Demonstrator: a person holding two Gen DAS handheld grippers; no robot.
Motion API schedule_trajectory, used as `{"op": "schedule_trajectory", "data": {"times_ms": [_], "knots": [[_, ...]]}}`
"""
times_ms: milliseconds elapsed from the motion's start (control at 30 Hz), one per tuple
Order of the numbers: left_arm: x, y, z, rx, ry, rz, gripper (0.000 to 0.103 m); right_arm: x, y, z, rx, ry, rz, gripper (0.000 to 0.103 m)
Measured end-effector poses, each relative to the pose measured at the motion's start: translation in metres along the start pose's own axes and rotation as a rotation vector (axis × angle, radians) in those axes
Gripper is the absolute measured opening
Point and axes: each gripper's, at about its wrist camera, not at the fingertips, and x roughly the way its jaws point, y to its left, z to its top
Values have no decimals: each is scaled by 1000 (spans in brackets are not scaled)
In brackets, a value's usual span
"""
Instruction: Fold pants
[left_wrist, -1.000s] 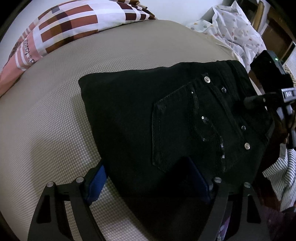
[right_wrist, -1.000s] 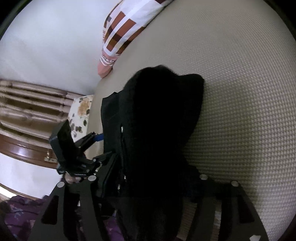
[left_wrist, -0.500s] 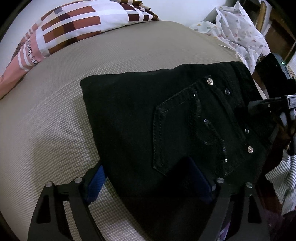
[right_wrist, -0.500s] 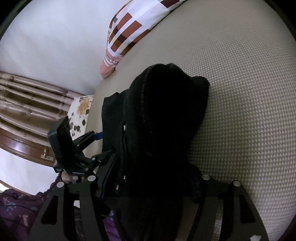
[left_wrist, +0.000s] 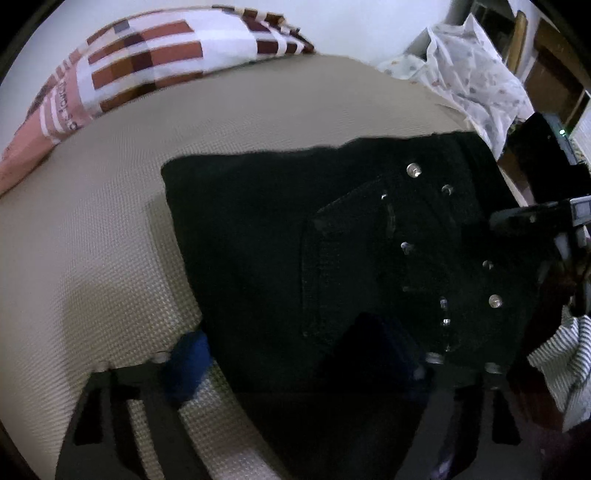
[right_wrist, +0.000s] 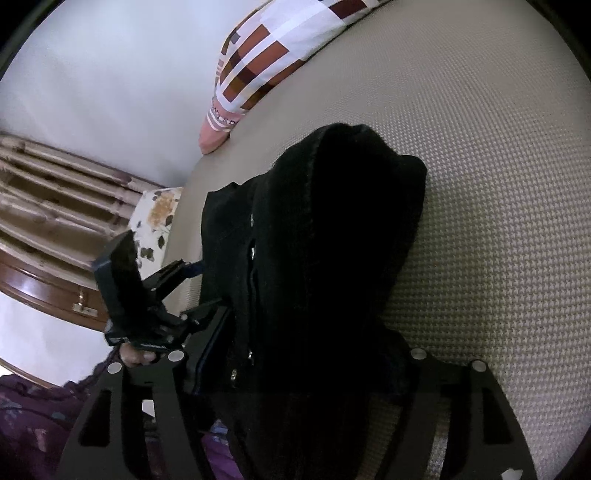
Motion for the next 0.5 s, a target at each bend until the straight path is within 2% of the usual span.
{"op": "schedule_trajectory", "data": {"times_ms": [133,233,333,367,467,500], "knots": [[-4,12,-1,-40,-2,-35,60,0,-4,1,34,-15,17,66],[-1,30,1,-96,37,-141,59,0,-7,1,50,-12,35,66],[-1,34,5,-78,62,-183,59,1,-10,2,66,-6,55,69],[0,35,6,-75,71,-192,60,1,-11,3,67,-4,63,69],[4,34,11,-65,91,-280,82,1,-12,1,69,-1,63,71],[5,32,12,-67,93,-291,87,1,-10,1,63,-2,59,72]]}}
